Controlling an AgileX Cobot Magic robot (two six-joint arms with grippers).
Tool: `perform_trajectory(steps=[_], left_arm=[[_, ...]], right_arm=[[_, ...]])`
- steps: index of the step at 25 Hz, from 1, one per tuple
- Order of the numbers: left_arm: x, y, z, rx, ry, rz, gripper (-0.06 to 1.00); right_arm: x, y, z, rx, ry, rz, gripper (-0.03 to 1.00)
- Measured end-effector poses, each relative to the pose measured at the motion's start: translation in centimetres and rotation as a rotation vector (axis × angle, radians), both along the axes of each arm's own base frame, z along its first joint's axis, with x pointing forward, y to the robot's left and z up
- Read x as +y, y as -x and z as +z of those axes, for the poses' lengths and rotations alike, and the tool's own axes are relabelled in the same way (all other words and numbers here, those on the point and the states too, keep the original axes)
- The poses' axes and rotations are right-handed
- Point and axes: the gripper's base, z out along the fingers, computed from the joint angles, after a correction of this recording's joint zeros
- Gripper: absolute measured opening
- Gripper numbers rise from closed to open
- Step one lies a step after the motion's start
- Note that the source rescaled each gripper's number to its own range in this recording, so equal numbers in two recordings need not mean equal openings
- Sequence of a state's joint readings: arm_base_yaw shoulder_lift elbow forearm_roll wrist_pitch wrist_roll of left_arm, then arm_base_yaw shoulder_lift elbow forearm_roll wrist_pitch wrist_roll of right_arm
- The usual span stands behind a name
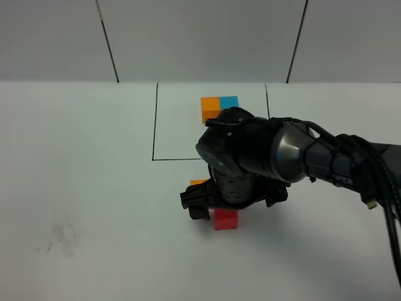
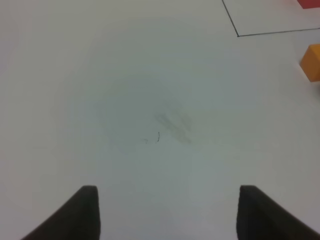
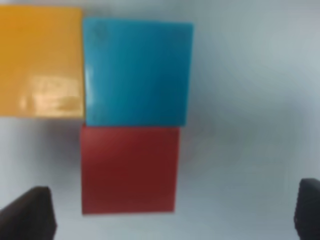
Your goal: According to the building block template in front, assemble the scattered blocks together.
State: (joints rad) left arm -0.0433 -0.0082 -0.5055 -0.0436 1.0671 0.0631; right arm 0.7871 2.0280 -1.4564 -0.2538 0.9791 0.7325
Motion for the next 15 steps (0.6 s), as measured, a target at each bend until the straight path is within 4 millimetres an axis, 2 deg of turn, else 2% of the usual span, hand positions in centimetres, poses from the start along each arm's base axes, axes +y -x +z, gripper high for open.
perform_trajectory(steps=[4, 8, 12, 15], left_arm=[[0.0, 0.0, 0.0, 0.000, 0.000, 0.000, 0.33], [0.0, 0.0, 0.0, 0.000, 0.000, 0.000, 0.33], [0.0, 0.0, 0.0, 0.000, 0.000, 0.000, 0.33], [0.0, 0.0, 0.0, 0.000, 0.000, 0.000, 0.33]], right_arm=[[-0.6, 0.7, 3.3, -0.029, -0.027, 0.042, 0.99], [-2.0, 1.3, 8.6, -0.167, -0.038, 0.147, 1.00], [-5.2, 2.1, 15.3, -0.408, 0.045, 0.279, 1.00], [-9.2, 2.8, 20.1, -0.569, 0.124, 0.298, 1.00]])
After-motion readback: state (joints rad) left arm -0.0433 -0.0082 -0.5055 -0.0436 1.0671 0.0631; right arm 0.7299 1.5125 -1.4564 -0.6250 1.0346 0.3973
